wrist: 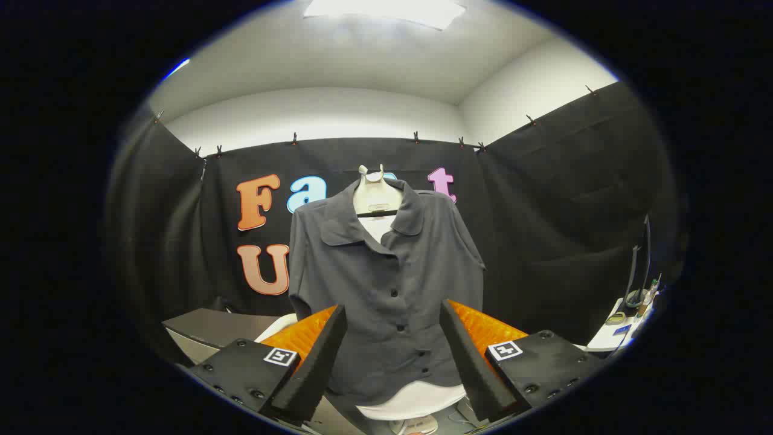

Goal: Iron the clothes twice with a garment steamer, once on the left side and once on the right side.

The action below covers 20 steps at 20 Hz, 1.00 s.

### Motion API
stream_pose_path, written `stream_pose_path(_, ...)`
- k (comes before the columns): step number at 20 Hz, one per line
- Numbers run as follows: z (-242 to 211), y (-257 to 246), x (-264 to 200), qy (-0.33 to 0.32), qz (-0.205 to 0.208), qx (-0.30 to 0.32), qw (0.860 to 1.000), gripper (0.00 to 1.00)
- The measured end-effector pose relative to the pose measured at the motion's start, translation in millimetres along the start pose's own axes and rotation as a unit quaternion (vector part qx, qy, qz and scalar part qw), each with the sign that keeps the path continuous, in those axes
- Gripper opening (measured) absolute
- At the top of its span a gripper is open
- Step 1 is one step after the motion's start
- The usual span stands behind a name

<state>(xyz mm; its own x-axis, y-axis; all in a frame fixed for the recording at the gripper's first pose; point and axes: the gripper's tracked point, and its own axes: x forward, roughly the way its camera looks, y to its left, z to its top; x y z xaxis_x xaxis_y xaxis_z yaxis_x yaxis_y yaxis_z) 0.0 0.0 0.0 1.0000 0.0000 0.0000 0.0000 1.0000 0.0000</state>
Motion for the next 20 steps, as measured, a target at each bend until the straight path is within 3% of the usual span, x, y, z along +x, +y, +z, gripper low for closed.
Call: stream_pose_path(20, 4.7, 1.2, -16.0, -0.003, -0.002, 0.014, 1.000, 0.99)
